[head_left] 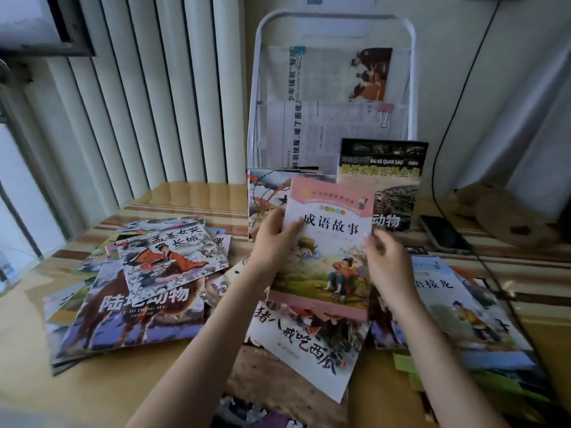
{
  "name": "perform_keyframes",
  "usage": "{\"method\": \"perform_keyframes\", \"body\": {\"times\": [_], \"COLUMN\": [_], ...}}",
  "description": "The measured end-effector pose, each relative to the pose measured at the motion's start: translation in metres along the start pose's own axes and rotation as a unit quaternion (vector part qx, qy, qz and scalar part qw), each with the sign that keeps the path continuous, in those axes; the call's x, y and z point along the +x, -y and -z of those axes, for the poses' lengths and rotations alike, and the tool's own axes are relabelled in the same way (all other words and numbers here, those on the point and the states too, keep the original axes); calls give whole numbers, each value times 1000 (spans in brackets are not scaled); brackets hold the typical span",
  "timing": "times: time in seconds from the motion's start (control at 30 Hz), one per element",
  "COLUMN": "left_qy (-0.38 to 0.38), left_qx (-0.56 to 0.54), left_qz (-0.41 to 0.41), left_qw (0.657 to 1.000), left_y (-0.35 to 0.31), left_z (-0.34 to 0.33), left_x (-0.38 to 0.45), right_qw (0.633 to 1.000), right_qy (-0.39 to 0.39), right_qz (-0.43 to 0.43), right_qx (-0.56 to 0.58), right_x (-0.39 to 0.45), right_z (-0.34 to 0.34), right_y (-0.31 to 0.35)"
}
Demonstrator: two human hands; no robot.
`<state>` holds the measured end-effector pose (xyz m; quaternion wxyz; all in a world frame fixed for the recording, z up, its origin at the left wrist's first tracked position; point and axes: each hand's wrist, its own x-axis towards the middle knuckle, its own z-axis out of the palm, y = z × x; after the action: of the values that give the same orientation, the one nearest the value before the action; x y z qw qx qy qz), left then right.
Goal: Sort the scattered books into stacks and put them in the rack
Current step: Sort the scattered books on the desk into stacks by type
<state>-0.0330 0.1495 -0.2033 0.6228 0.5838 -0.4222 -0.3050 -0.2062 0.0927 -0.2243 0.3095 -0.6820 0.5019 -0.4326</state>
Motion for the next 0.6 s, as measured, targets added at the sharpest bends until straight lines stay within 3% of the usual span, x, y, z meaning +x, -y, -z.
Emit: {"method": "perform_keyframes", "body": {"times": [0.1, 0.17, 0.23, 0.33, 0.5, 0.6], "left_qy": [14, 35, 56, 81, 117, 101], "left_qx": [6, 39, 65, 103, 27, -25], "left_qz": [59, 107, 153, 198, 212, 215], "left_qw": [998, 993, 984, 971, 970, 971], "left_y": [8, 16, 26, 37, 30, 25], "left_z": [-53, -88, -114, -135, -157, -163], "left_x": [7, 7, 4, -6, -24, -28], "right_qw": [983, 972, 970, 968, 948, 965], "right_qy": [-14, -4, -44, -63, -41, -86], "right_qz": [-113, -187, -216, -213, -208, -170], "right_qx": [-145, -143, -103, -119, -238, -180], "right_x": [20, 25, 24, 20, 5, -2], "right_z": [45, 67, 80, 92, 90, 86], "right_y": [-35, -56, -69, -80, -81, -76]}}
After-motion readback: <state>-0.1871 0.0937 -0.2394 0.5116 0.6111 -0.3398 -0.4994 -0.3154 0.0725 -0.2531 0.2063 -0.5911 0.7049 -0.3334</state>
